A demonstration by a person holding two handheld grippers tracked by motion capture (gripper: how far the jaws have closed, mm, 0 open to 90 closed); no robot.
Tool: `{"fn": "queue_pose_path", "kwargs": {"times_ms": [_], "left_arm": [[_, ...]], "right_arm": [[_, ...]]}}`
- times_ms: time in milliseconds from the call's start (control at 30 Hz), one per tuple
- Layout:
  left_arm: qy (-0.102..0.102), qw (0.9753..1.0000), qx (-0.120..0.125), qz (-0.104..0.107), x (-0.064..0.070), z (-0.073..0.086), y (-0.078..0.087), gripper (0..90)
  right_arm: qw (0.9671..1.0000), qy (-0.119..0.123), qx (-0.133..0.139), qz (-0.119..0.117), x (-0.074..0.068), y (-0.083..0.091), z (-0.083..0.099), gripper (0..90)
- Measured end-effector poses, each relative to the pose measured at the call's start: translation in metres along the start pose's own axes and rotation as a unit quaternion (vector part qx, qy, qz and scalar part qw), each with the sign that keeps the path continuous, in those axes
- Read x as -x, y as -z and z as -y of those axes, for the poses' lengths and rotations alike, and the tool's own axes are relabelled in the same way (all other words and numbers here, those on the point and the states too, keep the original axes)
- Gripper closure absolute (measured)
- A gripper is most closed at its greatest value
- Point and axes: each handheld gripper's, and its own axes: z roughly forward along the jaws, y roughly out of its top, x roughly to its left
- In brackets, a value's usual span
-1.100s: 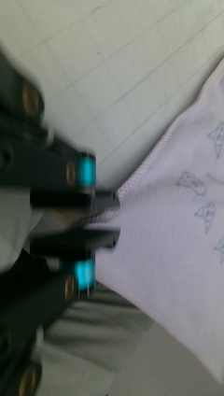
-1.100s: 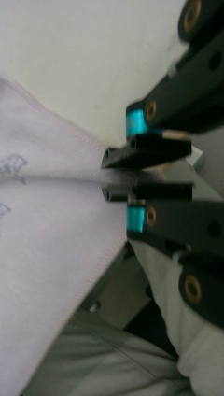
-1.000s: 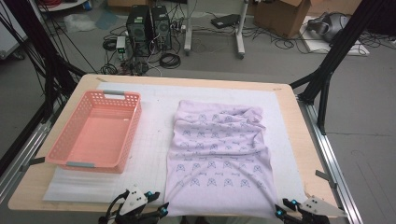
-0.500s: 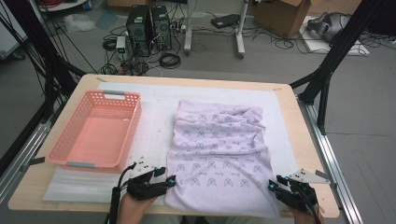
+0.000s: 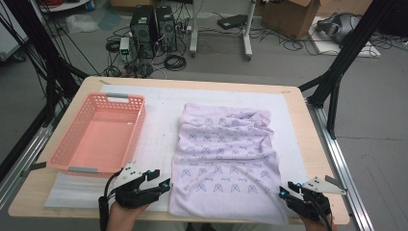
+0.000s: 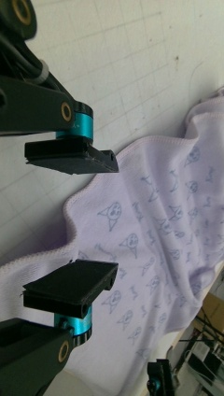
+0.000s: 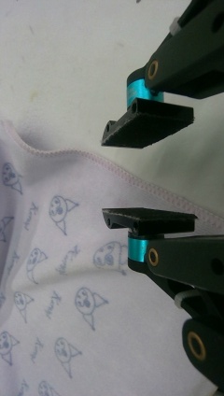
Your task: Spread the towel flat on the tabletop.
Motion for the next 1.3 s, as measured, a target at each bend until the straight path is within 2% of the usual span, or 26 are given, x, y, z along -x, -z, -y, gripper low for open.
{"fn": "queue_pose_path", "kwargs": {"times_ms": [133, 200, 267, 333, 367, 400, 433, 467, 500, 567, 600, 833, 967, 1133, 1167, 1233, 1300], "left_arm": [[-0.001, 0.9995, -0.030, 0.008, 0.002, 0.006, -0.014, 46.1], [-0.001, 0.9989, -0.045, 0.012, 0.003, 0.009, -0.020, 46.1], [-0.006, 0.9982, -0.057, 0.018, 0.006, 0.011, -0.025, 45.9], [-0.009, 0.9976, -0.065, 0.023, 0.011, 0.014, -0.029, 46.1], [-0.013, 0.9971, -0.071, 0.025, 0.012, 0.015, -0.030, 46.8], [-0.019, 0.9964, -0.079, 0.023, 0.015, 0.017, -0.033, 50.0], [-0.040, 0.9962, -0.077, 0.006, 0.019, 0.020, -0.034, 55.8], [-0.059, 0.9953, -0.074, -0.017, 0.022, 0.022, -0.033, 63.4], [-0.071, 0.9941, -0.078, -0.025, 0.023, 0.022, -0.032, 70.6], [-0.061, 0.9947, -0.082, -0.013, 0.023, 0.022, -0.029, 86.8], [-0.066, 0.9942, -0.084, -0.014, 0.023, 0.023, -0.026, 87.1], [-0.050, 0.9950, -0.086, -0.006, 0.031, 0.039, 0.002, 87.5], [-0.059, 0.9947, -0.083, -0.003, 0.039, 0.046, 0.015, 87.5], [-0.051, 0.9942, -0.093, 0.017, 0.046, 0.056, 0.026, 87.2], [-0.051, 0.9945, -0.090, 0.017, 0.046, 0.057, 0.026, 85.2], [-0.051, 0.9957, -0.078, -0.007, 0.044, 0.054, 0.023, 60.2], [-0.048, 0.9968, -0.062, -0.017, 0.037, 0.046, 0.018, 54.3]], "right_arm": [[0.9998, 0.010, -0.011, -0.010, -0.004, -0.004, 0.001, 57.2], [0.9995, 0.021, -0.024, -0.006, -0.007, -0.005, 0.002, 57.8], [0.9995, 0.021, -0.022, -0.006, -0.008, -0.005, 0.003, 59.8], [0.9994, 0.023, -0.022, -0.008, -0.008, -0.005, 0.003, 64.7], [0.9994, 0.023, -0.024, -0.012, -0.009, -0.005, 0.003, 69.9], [0.9992, 0.025, -0.026, -0.017, -0.009, -0.005, 0.003, 77.2], [0.9989, 0.025, -0.028, -0.028, -0.010, -0.005, 0.002, 84.3], [0.9987, 0.029, -0.031, -0.030, -0.012, -0.004, 0.002, 85.2], [0.9986, 0.033, -0.032, -0.026, -0.013, -0.004, 0.002, 85.6], [0.9986, 0.030, -0.032, -0.030, -0.013, -0.003, 0.003, 86.2], [0.9985, 0.027, -0.033, -0.034, -0.012, -0.001, 0.004, 86.3], [0.9977, 0.025, -0.041, -0.047, -0.008, 0.012, 0.012, 86.9], [0.9967, 0.038, -0.047, -0.054, -0.012, 0.020, 0.017, 87.0], [0.9956, 0.045, -0.050, -0.065, -0.019, 0.031, 0.024, 86.1], [0.9956, 0.045, -0.050, -0.064, -0.020, 0.032, 0.025, 82.4], [0.9973, 0.039, -0.037, -0.050, -0.020, 0.033, 0.024, 58.8], [0.9989, 0.021, -0.016, -0.039, -0.016, 0.033, 0.018, 56.8]]}}
